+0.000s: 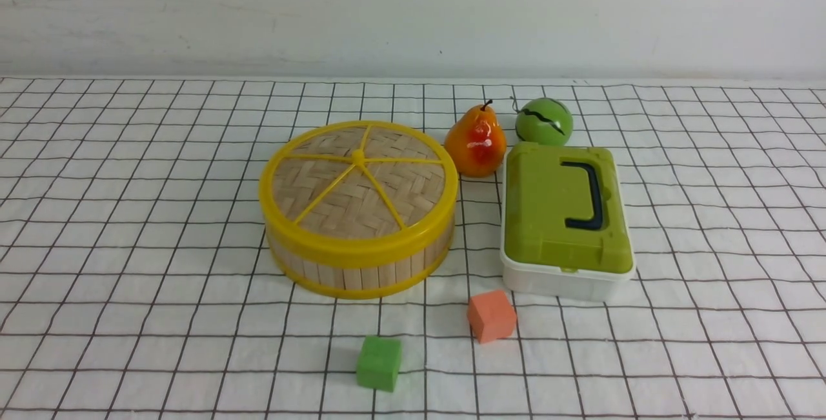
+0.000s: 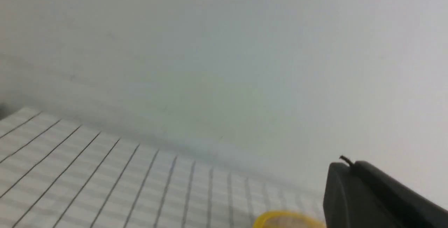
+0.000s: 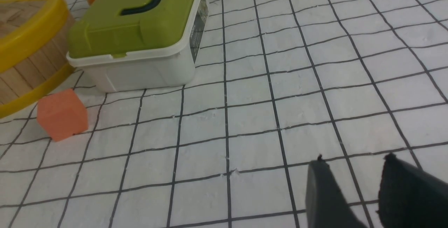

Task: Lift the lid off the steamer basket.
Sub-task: Use the left arm to lift the lid of the steamer

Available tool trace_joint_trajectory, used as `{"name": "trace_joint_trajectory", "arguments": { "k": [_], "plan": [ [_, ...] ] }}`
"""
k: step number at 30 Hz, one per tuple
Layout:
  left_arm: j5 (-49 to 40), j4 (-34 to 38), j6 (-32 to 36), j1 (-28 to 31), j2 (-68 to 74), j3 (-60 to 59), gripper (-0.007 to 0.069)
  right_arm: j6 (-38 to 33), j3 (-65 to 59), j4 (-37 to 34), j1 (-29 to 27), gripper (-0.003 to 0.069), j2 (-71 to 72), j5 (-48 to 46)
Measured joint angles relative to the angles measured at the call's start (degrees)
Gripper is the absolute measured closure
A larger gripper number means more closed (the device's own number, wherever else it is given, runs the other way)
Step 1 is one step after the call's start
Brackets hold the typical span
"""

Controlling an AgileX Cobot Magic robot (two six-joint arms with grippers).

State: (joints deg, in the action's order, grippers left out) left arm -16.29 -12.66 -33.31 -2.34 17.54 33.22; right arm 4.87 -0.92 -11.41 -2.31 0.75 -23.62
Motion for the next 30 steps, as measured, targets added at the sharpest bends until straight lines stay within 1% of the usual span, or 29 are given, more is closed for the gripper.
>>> {"name": "trace_joint_trajectory", "arguments": {
  "k": [1, 2, 4, 5, 7, 8, 9, 10, 11, 14, 15, 16, 18, 19, 20, 21, 22, 23, 24, 26, 27, 29, 30],
  "plan": [
    [-2.99, -1.32, -0.04, 0.00, 4.55, 1.85, 0.0637, 0.00, 0.00, 0.00, 0.00, 0.0419, 0.00, 0.00],
    [-3.72, -1.45, -0.04, 0.00, 5.21, 2.29, 0.0637, 0.00, 0.00, 0.00, 0.00, 0.0419, 0.00, 0.00],
    [-6.64, -1.07, 0.32, 0.00, 12.49, 3.67, 0.0637, 0.00, 0.00, 0.00, 0.00, 0.0419, 0.00, 0.00],
    [-7.56, 0.49, 1.43, 0.00, 16.49, 4.07, 0.0637, 0.00, 0.00, 0.00, 0.00, 0.0419, 0.00, 0.00],
    [-9.14, 5.89, 5.76, -0.36, 22.28, 5.12, 0.0637, 0.00, 0.00, 0.00, 0.00, 0.0419, 0.00, 0.00],
    [-10.28, 10.88, 11.11, -1.23, 25.86, 6.04, 0.0637, 0.00, 0.00, 0.00, 0.00, 0.0419, 0.00, 0.00],
    [-10.88, 15.70, 14.81, -2.08, 28.77, 6.84, 0.0637, 0.00, 0.00, 0.00, 0.00, 0.0419, 0.00, 0.00],
    [-11.26, 16.70, 15.80, -2.56, 29.34, 7.28, 0.0637, 0.00, 0.00, 0.00, 0.00, 0.0419, 0.00, 0.00],
    [-12.50, 25.22, 24.19, -4.76, 33.77, 9.54, 0.0637, 0.00, 0.00, 0.00, 0.00, 0.0419, 0.00, 0.00],
    [-15.86, 40.13, 40.02, -8.66, 42.20, 15.71, 0.0637, 0.00, 0.00, 0.00, 0.00, 0.0419, 0.00, 0.00],
    [-17.37, 43.08, 43.55, -9.40, 44.57, 17.76, 0.0637, 0.00, 0.00, 0.00, 0.00, 0.0419, 0.00, 0.00],
    [-17.37, 43.71, 44.36, -9.57, 45.16, 18.30, 0.0637, 0.00, 0.00, 0.00, 0.00, 0.0419, 0.00, 0.00],
    [-22.67, 47.85, 51.17, -10.90, 53.11, 26.24, 0.0637, 0.00, 0.00, 0.00, 0.00, 0.0419, 0.00, 0.00],
    [-23.07, 47.85, 51.32, -10.97, 54.32, 27.61, 0.0637, 0.00, 0.00, 0.00, 0.00, 0.0419, 0.00, 0.00],
    [-26.49, 46.17, 50.73, -11.04, 59.16, 33.31, 0.0637, 0.00, 0.00, 0.00, 0.00, 0.0419, 0.00, 0.00],
    [-27.24, 45.79, 50.45, -11.04, 60.34, 34.79, 0.0637, 0.00, 0.00, 0.00, 0.00, 0.0419, 0.00, 0.00],
    [-28.52, 44.09, 48.76, -11.04, 62.68, 37.76, 0.0637, 0.00, 0.00, 0.00, 0.00, 0.0419, 0.00, 0.00],
    [-30.46, 39.83, 46.03, -11.45, 67.22, 43.64, 0.0637, 0.00, 0.00, 0.00, 0.00, 0.0419, 0.00, 0.00],
    [-30.62, 38.63, 45.27, -11.50, 67.77, 44.36, 0.0637, 0.00, 0.00, 0.00, 0.00, 0.0419, 0.00, 0.00],
    [-31.64, 30.64, 41.58, -12.77, 75.37, 53.49, 0.0637, 0.00, 0.00, 0.00, 0.00, 0.0419, 0.00, 0.00],
    [-31.88, 27.85, 40.59, -13.29, 77.54, 55.96, 0.0637, 0.00, 0.00, 0.00, 0.00, 0.0419, 0.00, 0.00],
    [-32.30, 25.35, 39.58, -14.16, 80.81, 59.64, 0.0637, 0.00, 0.00, 0.00, 0.00, 0.0419, 0.00, 0.00],
    [-33.23, 22.41, 37.86, -15.20, 84.54, 63.88, 0.0637, 0.00, 0.00, 0.00, 0.00, 0.0419, 0.00, 0.00]
  ]
}}
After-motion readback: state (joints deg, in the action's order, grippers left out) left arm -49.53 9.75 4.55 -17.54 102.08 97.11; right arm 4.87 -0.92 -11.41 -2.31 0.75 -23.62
